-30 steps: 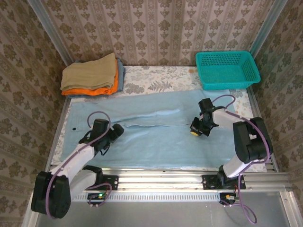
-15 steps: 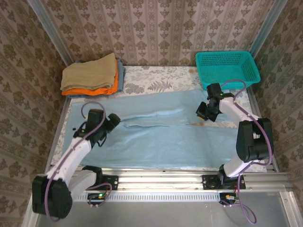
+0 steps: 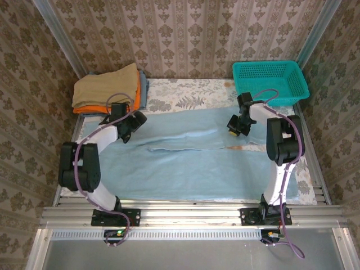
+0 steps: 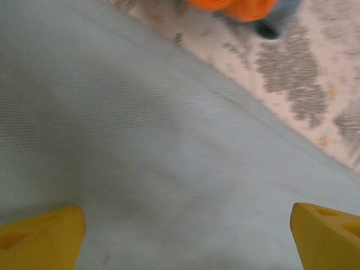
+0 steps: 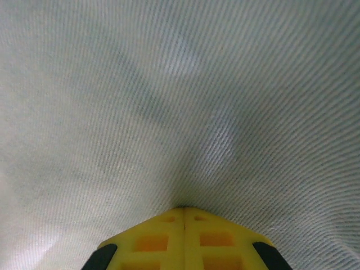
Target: Fold and stack the trousers
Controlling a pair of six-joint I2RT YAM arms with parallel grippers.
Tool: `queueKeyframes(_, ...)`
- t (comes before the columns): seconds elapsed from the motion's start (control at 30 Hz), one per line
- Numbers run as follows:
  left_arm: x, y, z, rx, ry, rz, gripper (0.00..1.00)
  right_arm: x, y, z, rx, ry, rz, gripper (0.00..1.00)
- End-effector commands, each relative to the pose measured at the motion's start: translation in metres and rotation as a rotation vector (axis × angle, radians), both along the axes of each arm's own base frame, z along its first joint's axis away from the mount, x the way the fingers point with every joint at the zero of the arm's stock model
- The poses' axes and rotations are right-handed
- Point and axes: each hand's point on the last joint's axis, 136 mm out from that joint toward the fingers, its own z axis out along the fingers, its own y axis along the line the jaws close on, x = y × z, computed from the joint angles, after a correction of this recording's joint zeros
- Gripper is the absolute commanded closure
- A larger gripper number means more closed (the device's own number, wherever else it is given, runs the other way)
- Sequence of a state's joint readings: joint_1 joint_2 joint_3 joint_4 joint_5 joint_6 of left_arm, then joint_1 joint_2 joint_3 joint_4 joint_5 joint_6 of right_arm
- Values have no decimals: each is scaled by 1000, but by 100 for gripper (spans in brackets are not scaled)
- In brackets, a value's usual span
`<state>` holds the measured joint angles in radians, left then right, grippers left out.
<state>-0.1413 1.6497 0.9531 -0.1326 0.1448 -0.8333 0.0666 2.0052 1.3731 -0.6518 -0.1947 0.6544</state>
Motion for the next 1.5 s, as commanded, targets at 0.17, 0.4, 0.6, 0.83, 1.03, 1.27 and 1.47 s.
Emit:
queueKeyframes(0.17, 24, 7, -22, -92, 16, 19, 6, 14, -18, -13, 41, 19, -70, 99)
queueKeyframes(0.4, 38, 24, -39, -121, 25, 67, 7, 42, -23, -8, 47, 2, -79, 98)
queueKeyframes(0.6, 49, 27, -31, -131, 0, 72, 7, 63, -23, -5, 47, -5, -72, 97)
queueKeyframes(0.83, 27, 17, 10, -165, -105, 29, 6, 49, -9, 37, 60, -81, -5, 93)
queueKeyframes(1.03, -19, -16, 54, -151, -184, -90, 5, -8, -5, 71, 13, -144, -12, 87)
queueKeyframes(1.27, -99, -38, 52, -67, -177, -155, 5, -114, -25, 38, -67, -12, -52, 89)
queueKeyframes(1.47, -143, -71, 38, -64, -163, -238, 5, -172, -43, 2, -46, 145, -130, 91)
